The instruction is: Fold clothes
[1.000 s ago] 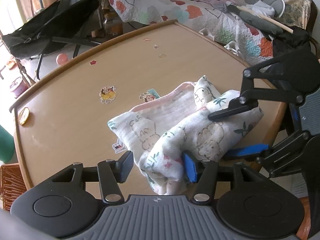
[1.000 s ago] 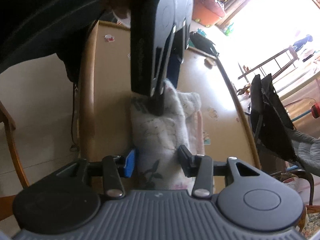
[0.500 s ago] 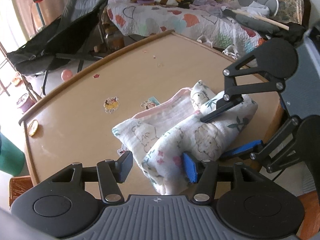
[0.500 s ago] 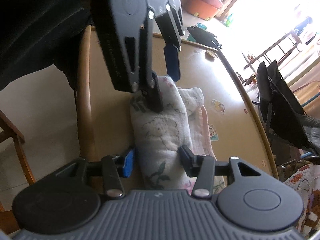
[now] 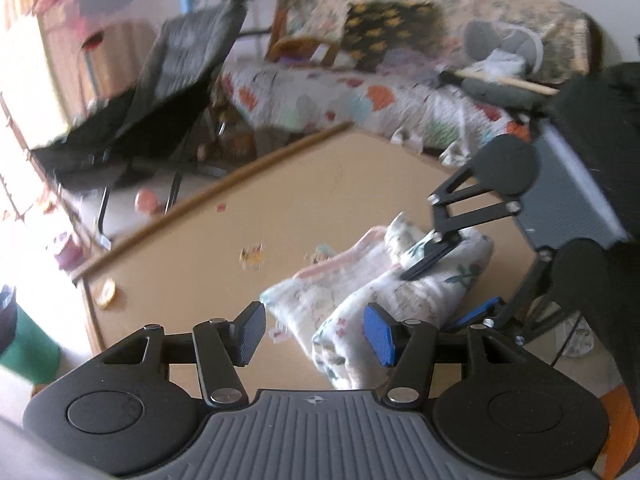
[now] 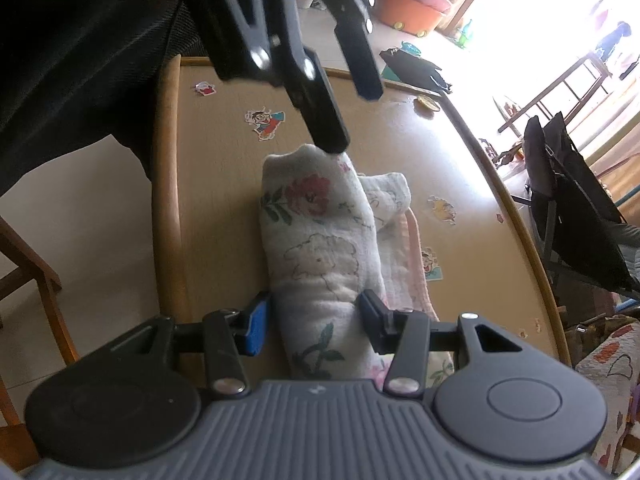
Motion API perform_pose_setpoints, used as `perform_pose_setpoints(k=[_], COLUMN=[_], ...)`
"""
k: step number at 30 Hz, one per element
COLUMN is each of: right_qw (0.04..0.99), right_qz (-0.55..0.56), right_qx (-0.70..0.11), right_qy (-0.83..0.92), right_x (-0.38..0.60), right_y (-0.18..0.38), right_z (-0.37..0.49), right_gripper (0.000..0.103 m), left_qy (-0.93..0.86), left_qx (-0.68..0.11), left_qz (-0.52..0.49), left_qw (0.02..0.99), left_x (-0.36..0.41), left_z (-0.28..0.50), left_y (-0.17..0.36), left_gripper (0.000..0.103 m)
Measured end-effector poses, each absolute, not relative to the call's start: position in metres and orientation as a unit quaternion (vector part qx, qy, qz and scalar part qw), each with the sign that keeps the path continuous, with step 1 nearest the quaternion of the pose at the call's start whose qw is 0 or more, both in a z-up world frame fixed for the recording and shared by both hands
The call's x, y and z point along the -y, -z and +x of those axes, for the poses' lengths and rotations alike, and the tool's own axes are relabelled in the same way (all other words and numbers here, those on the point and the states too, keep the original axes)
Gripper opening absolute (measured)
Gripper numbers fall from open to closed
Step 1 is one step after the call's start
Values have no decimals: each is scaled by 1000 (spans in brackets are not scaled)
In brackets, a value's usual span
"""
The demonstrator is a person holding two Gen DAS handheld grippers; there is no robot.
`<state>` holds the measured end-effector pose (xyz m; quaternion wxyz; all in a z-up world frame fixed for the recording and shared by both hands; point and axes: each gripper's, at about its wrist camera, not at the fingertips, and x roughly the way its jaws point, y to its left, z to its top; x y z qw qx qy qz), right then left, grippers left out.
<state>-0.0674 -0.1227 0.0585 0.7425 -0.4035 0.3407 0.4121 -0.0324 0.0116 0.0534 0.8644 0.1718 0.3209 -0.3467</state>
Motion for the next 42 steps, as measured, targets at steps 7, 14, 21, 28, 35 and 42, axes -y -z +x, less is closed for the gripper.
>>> perform_pose_setpoints(k=[7, 14, 21, 28, 35, 42], right_qw=[738, 733, 728, 723, 716, 712], right_qz=[-394, -379, -365, -349, -324, -276], right_qx=[-348, -360, -370, -384, -403, -429], right_qy=[-424, -436, -447, -456, -470, -482], right_x=[126, 129, 132, 134, 138, 146], right_y=[-60, -63, -66, -67, -70, -72], right_z=[-60, -53, -47, -38, -27, -11], right_gripper=[49, 49, 49, 49, 49, 49], left_qy=[392, 408, 403, 413, 422, 424], left_qx=[-289, -284, -260, -250, -237, -227], left_qz=[226, 299, 320, 365, 408, 445], left_qw=[844, 815, 817, 796, 774, 755], left_x=[-3, 9, 16, 18, 27, 36], left_z=[-56, -69, -72, -82, -87, -86], left_y=[-55, -49, -54, -51, -42, -31], left_gripper=[59, 59, 59, 59, 59, 59])
